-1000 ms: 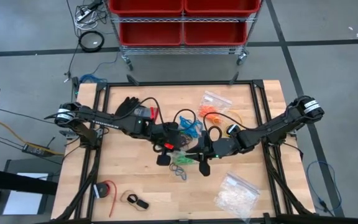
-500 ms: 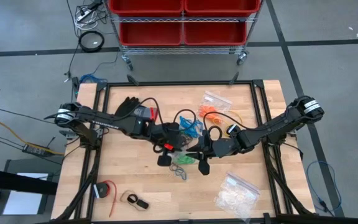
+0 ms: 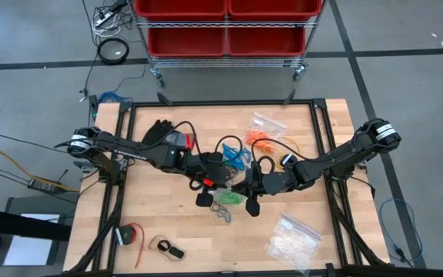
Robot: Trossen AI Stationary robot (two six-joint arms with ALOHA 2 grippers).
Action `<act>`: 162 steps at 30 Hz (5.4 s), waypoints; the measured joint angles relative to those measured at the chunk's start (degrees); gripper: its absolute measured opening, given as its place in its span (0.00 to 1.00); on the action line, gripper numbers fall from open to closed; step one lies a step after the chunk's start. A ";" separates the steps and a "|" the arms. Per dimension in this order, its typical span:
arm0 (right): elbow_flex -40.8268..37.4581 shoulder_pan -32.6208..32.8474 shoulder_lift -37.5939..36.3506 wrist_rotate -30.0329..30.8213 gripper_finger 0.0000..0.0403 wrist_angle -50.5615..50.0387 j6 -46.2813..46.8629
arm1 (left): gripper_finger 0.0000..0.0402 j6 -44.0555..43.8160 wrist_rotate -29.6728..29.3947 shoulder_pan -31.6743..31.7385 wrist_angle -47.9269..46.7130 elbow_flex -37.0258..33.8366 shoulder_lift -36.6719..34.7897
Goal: Sort rubber bands
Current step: Close the transparent zip bag
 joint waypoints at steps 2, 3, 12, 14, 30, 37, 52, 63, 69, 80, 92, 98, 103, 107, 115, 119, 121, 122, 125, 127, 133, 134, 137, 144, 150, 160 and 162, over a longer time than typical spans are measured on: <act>0.01 -0.02 0.00 0.01 0.05 0.00 -0.02 | 0.00 0.01 0.02 -0.23 0.05 0.00 0.00; 0.01 -0.02 0.00 0.01 0.04 -0.02 -0.02 | 0.00 0.02 0.00 -0.38 0.07 0.00 0.00; 0.00 -0.05 0.00 1.01 0.00 -0.08 -0.07 | 0.00 1.31 -0.55 -0.94 -0.14 0.00 0.00; -0.01 -0.05 0.00 1.03 0.00 -0.16 -0.07 | 0.00 1.32 -0.57 -0.94 -0.18 0.00 0.00; -0.01 -0.09 0.00 4.18 0.00 -5.20 -0.02 | 0.12 -3.24 -0.55 -0.92 -3.98 0.00 -0.02; -0.01 -0.15 0.02 2.45 0.00 -4.75 0.04 | 0.29 -3.26 -0.55 -0.92 -5.56 0.00 -0.07; -0.01 0.37 0.02 3.58 0.15 -2.94 -1.04 | 0.32 -3.05 -1.33 -0.92 -5.20 0.00 -0.11; -0.05 0.52 0.03 5.48 0.15 -9.12 3.03 | 0.23 -3.16 -1.28 -0.92 -5.64 0.01 -0.11; -0.05 0.69 0.04 3.60 0.14 -8.52 3.12 | 0.24 -3.17 2.64 -0.90 -5.84 0.00 -0.11; -0.05 1.20 0.04 3.50 0.14 -8.55 3.41 | 0.24 -2.05 2.65 -0.77 -4.84 -3.19 -0.13; -0.05 1.23 0.04 3.53 0.14 -9.50 3.28 | 0.24 -1.47 2.49 -0.77 1.98 -6.08 -0.12; -0.05 2.03 -0.17 3.66 0.14 -13.93 5.53 | 0.23 0.05 2.58 -0.77 1.25 -6.08 -0.13; -0.04 3.06 -1.50 4.00 0.15 -15.44 6.08 | 0.12 0.82 2.67 -0.77 1.08 -6.08 -0.11; -0.05 4.06 -3.71 4.31 0.15 -15.98 6.34 | 0.02 1.32 2.68 -0.74 0.32 -6.08 -0.13; -0.03 9.88 -10.43 4.03 0.15 -24.84 12.05 | 0.01 1.02 2.69 -0.74 -0.20 -6.08 -0.13; -0.03 14.38 -12.39 8.10 0.15 -30.82 17.18 | 0.01 0.94 2.69 -0.74 -0.07 -6.08 -0.12; -0.03 16.74 -12.02 10.43 0.15 -31.76 18.78 | 0.01 0.93 2.69 -0.74 -0.09 -6.08 -0.12; -0.03 17.83 -11.28 11.53 0.15 -31.63 19.34 | 0.01 0.93 2.69 -0.74 -0.08 -6.08 -0.12; -0.54 20.65 -8.02 15.02 0.15 -30.99 19.59 | 0.01 0.91 2.69 -0.74 0.02 -6.08 -0.11; -0.56 21.75 -5.08 17.38 0.15 -29.93 19.58 | 0.01 0.91 2.69 -0.74 0.13 -6.08 -0.11; -0.56 21.43 3.16 22.43 0.15 -25.93 19.52 | 0.00 0.89 2.71 -0.74 0.10 -6.08 -0.11; -0.56 21.17 3.93 23.17 0.15 -25.34 19.48 | 0.00 0.88 2.71 -0.74 0.09 -6.08 -0.12; -0.56 20.85 4.84 25.71 0.15 -24.12 19.45 | 0.00 0.86 2.71 -0.74 0.02 -6.08 -0.12; -0.56 20.70 4.33 27.81 0.15 -17.07 13.36 | 0.01 0.86 2.73 -0.74 0.02 -6.08 -0.11; -0.56 19.89 4.33 24.33 0.15 -16.56 13.29 | 0.01 0.84 2.73 -0.74 0.11 -6.08 -0.11; -0.56 19.99 4.33 18.33 0.16 -27.20 24.40 | 0.02 0.31 2.73 -0.74 -0.05 -6.08 -0.11; -0.56 20.64 4.33 18.62 0.18 -26.05 24.86 | 0.02 0.32 2.73 -0.74 0.01 -6.08 -0.11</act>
